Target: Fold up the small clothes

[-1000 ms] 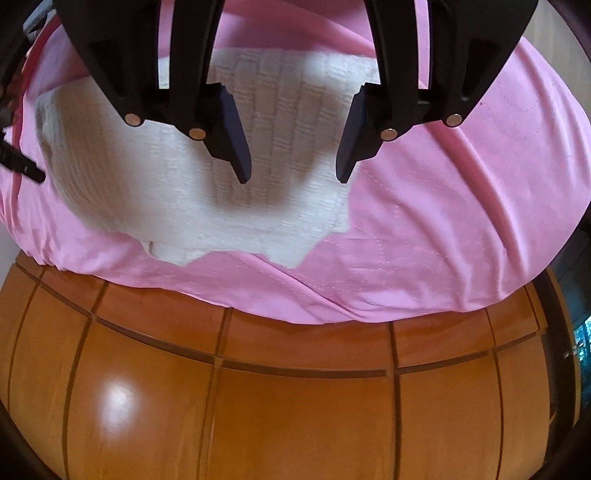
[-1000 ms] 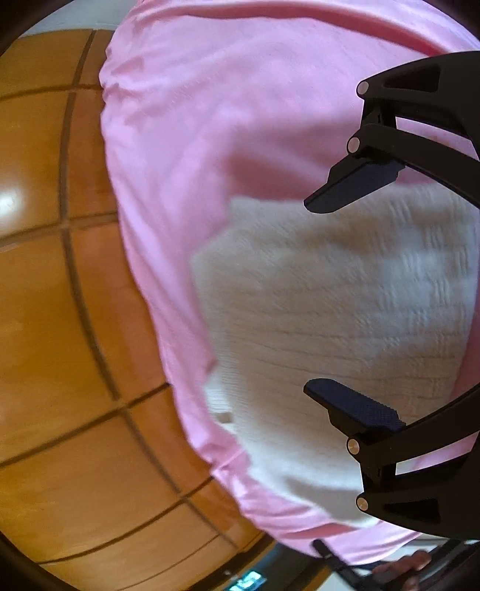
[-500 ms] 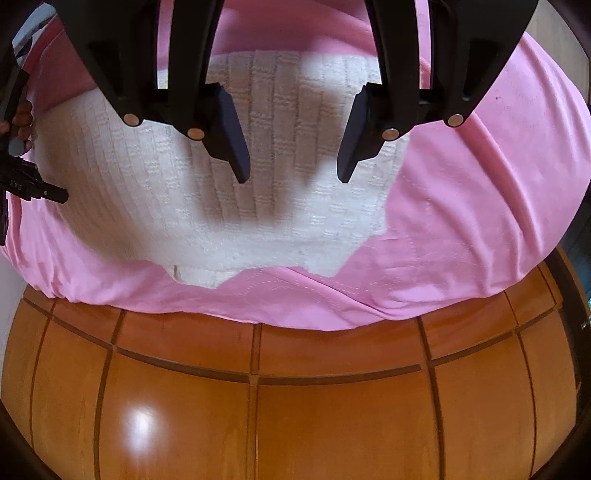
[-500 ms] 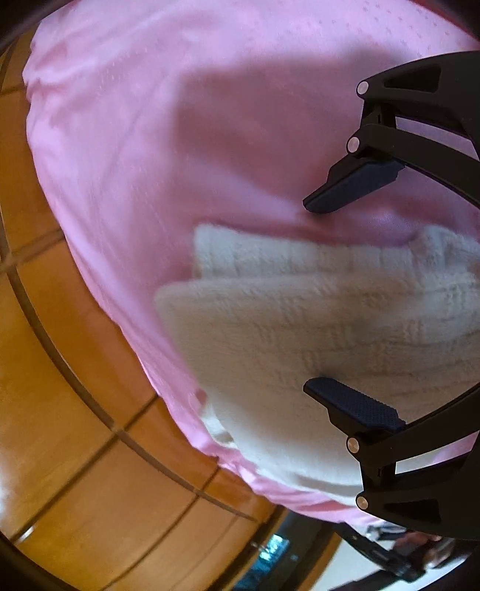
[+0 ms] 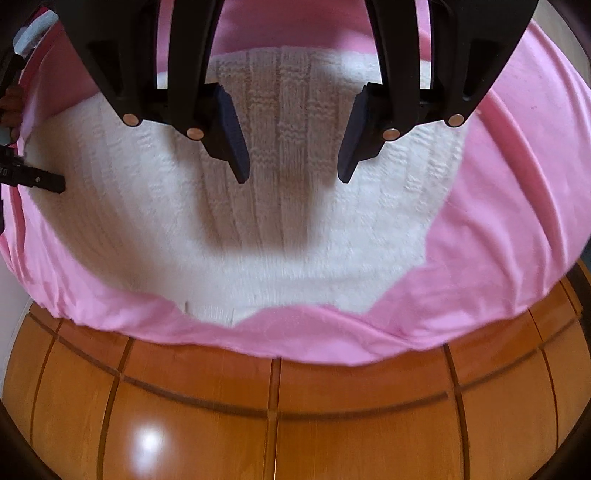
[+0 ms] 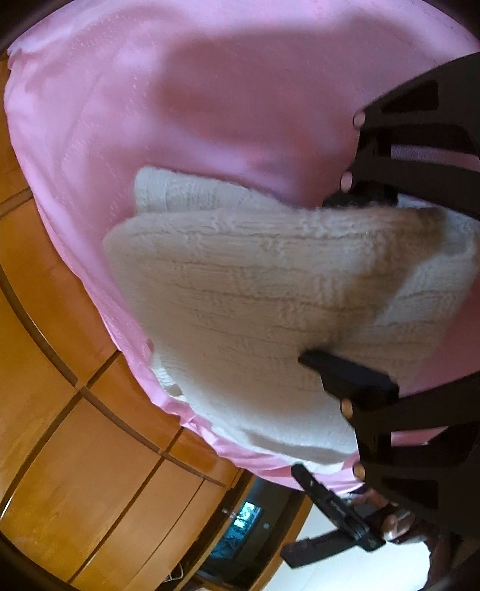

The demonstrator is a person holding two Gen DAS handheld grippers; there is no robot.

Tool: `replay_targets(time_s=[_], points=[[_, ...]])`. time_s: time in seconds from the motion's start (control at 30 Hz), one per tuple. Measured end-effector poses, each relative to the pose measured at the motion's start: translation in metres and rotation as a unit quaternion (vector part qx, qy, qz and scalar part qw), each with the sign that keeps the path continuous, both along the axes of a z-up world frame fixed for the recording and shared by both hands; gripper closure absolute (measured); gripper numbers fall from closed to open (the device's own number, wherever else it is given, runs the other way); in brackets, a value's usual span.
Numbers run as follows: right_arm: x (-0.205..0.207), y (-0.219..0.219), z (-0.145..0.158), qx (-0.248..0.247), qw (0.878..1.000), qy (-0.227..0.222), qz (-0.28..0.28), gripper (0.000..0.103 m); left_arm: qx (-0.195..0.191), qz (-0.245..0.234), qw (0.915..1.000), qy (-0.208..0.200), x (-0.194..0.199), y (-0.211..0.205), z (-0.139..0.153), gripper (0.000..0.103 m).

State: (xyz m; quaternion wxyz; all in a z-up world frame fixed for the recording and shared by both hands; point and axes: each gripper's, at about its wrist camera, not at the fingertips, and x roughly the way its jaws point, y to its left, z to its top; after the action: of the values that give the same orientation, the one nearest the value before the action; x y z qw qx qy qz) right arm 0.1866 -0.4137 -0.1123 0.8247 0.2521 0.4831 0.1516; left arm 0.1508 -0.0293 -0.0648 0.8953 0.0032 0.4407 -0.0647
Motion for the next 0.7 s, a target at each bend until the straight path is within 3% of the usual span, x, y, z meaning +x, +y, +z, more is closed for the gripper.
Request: replay_targets(time_s=[0.03,0.13,0.33,0.7], points=[[0.002,0.004,0.002,-0.005,1.000,0.001,0.004,0.064,-0.001,-0.003,0.9999,0.012,0.003,0.000,-0.007,0.054],[0.001,0.014,0.015,-0.022,1.000,-0.003,0.009,0.070,-0.006,-0.003,0.9996,0.029,0.009,0.002,-0.022,0.053],[-0.002,0.035,0.054,-0.033,0.999,-0.035,0.016,0.073,-0.023,-0.010,0.9990,0.036,0.016,0.006,-0.028,0.052],[0.007,0.071,0.082,-0.067,0.997,-0.036,0.021,0.074,-0.028,0.036,0.9988,-0.018,-0.011,0.041,0.005,0.053]])
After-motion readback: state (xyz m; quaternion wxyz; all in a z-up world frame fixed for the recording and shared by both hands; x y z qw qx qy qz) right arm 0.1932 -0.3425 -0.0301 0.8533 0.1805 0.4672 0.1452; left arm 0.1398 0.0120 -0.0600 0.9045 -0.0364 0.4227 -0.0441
